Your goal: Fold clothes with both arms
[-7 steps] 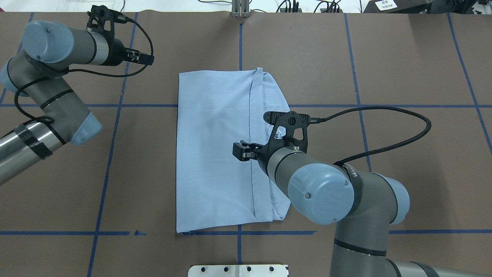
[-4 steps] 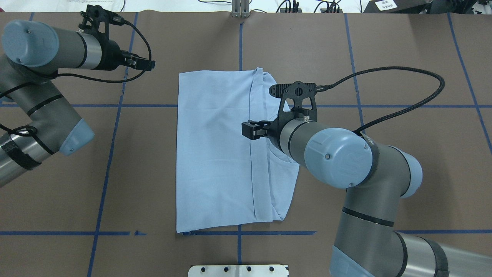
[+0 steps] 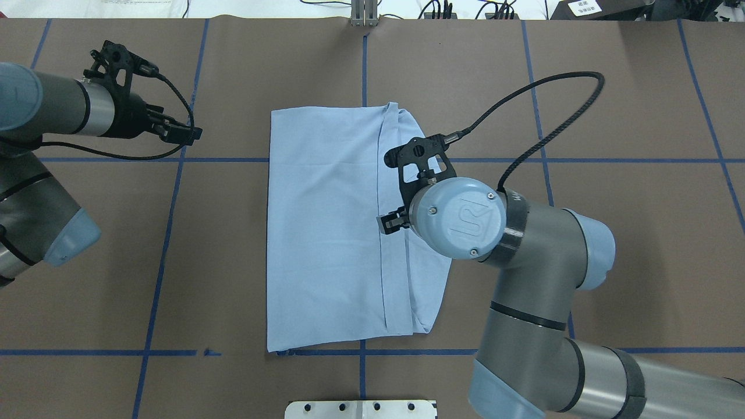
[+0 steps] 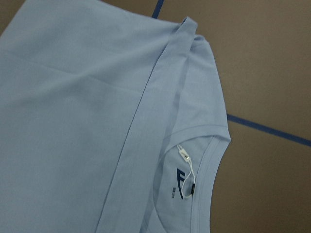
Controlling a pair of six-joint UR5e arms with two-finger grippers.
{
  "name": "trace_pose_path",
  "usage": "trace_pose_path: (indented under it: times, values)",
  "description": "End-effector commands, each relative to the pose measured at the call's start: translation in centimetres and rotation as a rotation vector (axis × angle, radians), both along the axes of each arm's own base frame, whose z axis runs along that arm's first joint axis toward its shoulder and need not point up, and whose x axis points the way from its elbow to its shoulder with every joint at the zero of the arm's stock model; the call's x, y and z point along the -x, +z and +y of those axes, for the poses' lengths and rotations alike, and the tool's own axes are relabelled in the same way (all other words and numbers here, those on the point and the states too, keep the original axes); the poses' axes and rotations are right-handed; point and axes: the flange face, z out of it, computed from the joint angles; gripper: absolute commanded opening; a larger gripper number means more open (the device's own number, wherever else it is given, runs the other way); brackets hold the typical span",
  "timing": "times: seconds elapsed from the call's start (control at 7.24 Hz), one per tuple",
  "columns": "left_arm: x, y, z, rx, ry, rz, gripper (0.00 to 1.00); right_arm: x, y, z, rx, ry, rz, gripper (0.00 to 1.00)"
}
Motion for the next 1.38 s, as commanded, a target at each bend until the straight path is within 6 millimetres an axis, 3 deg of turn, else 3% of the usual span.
trace_pose_path:
  times: [0.0, 0.28, 0.41, 0.83, 1.24]
  values:
    - [0.6, 0.8, 0.8, -0.016, 0.011, -0.02, 1.0, 4.5, -0.6, 2.1, 0.084, -0.13, 0.1, 0.96]
    - [0.5, 0.9, 0.8, -0.01, 0.007, -0.019, 1.0, 10.2, -0.3, 3.7, 0.057, -0.267, 0.207, 0.92]
    - [0.4, 1.1, 0.8, -0.006, 0.009, -0.022, 1.0, 11.9, -0.5, 5.6, 0.055, -0.304, 0.216, 0.91]
    - [0.3, 1.2, 0.7, -0.004, 0.008, -0.023, 1.0, 13.4, 0.2, 9.5, 0.06, -0.366, 0.25, 0.77]
    - [0.2, 1.2, 0.7, -0.004, 0.008, -0.023, 1.0, 13.9, 1.5, 11.0, 0.076, -0.394, 0.307, 0.66]
